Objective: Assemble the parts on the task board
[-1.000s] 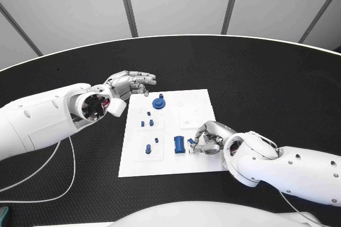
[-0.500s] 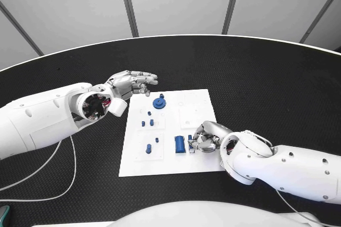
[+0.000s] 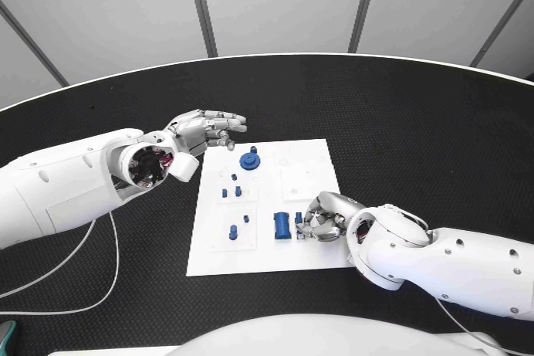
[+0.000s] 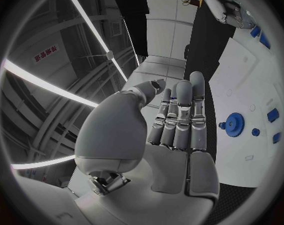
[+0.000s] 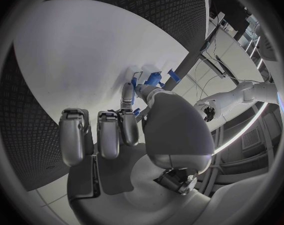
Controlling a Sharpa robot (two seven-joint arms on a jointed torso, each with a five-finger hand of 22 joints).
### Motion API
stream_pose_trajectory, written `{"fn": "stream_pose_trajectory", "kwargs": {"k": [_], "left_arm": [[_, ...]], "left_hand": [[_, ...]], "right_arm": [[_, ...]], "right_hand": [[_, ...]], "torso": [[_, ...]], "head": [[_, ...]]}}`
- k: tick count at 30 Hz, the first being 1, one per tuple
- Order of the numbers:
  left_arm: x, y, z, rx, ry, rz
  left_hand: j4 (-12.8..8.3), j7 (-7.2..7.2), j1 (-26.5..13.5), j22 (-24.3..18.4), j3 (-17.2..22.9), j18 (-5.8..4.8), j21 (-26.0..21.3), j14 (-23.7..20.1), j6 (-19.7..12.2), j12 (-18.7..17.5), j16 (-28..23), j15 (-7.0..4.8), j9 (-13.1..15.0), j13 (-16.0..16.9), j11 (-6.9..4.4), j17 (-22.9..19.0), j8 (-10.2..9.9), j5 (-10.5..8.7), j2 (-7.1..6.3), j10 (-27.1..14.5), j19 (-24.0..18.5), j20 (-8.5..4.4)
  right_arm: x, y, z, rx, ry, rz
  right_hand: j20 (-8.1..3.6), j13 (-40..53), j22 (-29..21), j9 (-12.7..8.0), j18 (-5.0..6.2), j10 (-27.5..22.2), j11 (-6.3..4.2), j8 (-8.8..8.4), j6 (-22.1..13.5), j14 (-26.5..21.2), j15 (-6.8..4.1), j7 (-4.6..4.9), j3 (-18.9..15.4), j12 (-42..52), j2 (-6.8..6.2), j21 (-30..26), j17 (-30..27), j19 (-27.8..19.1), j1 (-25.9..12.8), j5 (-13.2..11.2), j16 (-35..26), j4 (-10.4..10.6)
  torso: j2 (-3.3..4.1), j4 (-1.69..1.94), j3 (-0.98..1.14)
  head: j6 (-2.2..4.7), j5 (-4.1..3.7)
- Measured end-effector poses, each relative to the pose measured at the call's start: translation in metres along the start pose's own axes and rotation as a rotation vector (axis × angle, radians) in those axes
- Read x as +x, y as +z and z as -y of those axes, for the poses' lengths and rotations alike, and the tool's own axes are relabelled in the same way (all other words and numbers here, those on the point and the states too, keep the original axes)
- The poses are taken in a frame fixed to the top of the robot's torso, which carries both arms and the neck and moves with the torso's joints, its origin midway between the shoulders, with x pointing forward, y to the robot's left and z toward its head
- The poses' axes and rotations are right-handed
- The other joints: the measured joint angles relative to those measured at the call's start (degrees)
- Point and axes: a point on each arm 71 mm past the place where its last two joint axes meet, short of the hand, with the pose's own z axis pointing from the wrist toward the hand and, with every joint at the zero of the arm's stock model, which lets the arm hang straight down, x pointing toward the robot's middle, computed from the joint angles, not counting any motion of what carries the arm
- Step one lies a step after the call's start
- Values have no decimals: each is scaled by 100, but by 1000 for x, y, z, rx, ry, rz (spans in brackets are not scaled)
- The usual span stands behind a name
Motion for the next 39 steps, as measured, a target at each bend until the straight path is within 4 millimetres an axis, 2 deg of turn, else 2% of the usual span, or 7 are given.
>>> {"fn": "stream_pose_trajectory", "kwargs": {"k": [22,24,27,31,35,37,39], "left_arm": [[-1,-1,0,-1,0,4],[-2,-1,0,-1,0,4],[-2,-1,0,0,1,6],[-2,-1,0,1,1,6],[-2,0,0,1,0,4],[-1,0,0,1,0,3],[-1,0,0,2,0,3]], "left_hand": [[0,-20,0,-6,0,0,-35,-22,-21,22,22,-21,0,0,0,-9,0,0,0,0,0,0],[0,-20,0,-5,0,0,-35,-22,-21,22,22,-21,0,0,0,-9,0,0,0,0,0,0],[0,-20,0,-5,0,1,-35,-22,-20,22,22,-21,0,-1,0,-9,0,0,0,0,0,0],[0,-20,0,-5,0,1,-35,-21,-20,22,22,-20,0,-1,0,-8,0,0,0,0,0,0],[0,-20,0,-5,0,1,-35,-22,-20,22,22,-20,0,-1,0,-8,0,0,0,0,0,0],[0,-20,0,-5,0,0,-35,-21,-20,22,22,-20,0,-1,0,-8,0,0,0,0,0,0],[0,-20,0,-5,0,1,-35,-22,-20,22,22,-20,0,-1,0,-8,0,0,0,0,0,0]], "right_arm": [[-12,-14,-3,-90,3,121],[-16,-16,-1,-123,-4,160],[-20,-19,-1,-171,-23,203],[-24,-21,1,-207,-59,230],[-23,-19,2,-214,-85,220],[-22,-18,2,-216,-95,211],[-21,-16,2,-216,-105,200]], "right_hand": [[-40,1,0,19,0,-5,-35,11,-58,18,-17,10,-29,-66,-52,-88,0,-1,-11,-83,0,-63],[-40,3,-1,-56,0,-7,17,-161,-328,9,-8,117,2,-150,-158,-149,0,-1,68,-116,0,-131],[18,4,-1,-242,1,-3,203,-534,-722,5,133,321,91,-156,-265,-149,0,22,301,-147,0,-335],[148,4,-1,-518,0,3,373,-987,-949,4,287,533,304,-156,-203,-149,-1,1,702,-271,0,-623],[218,4,-1,-760,1,-7,468,-1293,-1031,4,366,619,466,-156,-196,-149,-1,10,786,-273,0,-784],[256,4,-1,-830,0,0,476,-1372,-1027,6,393,659,505,-156,-196,-149,-1,4,786,-169,0,-823],[277,3,-1,-954,0,0,516,-1521,-1093,6,426,724,623,-156,-218,-149,1,5,867,287,0,-941]], "torso": [[2,0,-1],[2,-1,-1],[2,-4,-1],[-2,-8,3],[-5,-7,3],[-4,-3,3],[-2,3,3]], "head": [[3,3],[8,5],[11,13],[19,14],[24,11],[25,5],[29,3]]}}
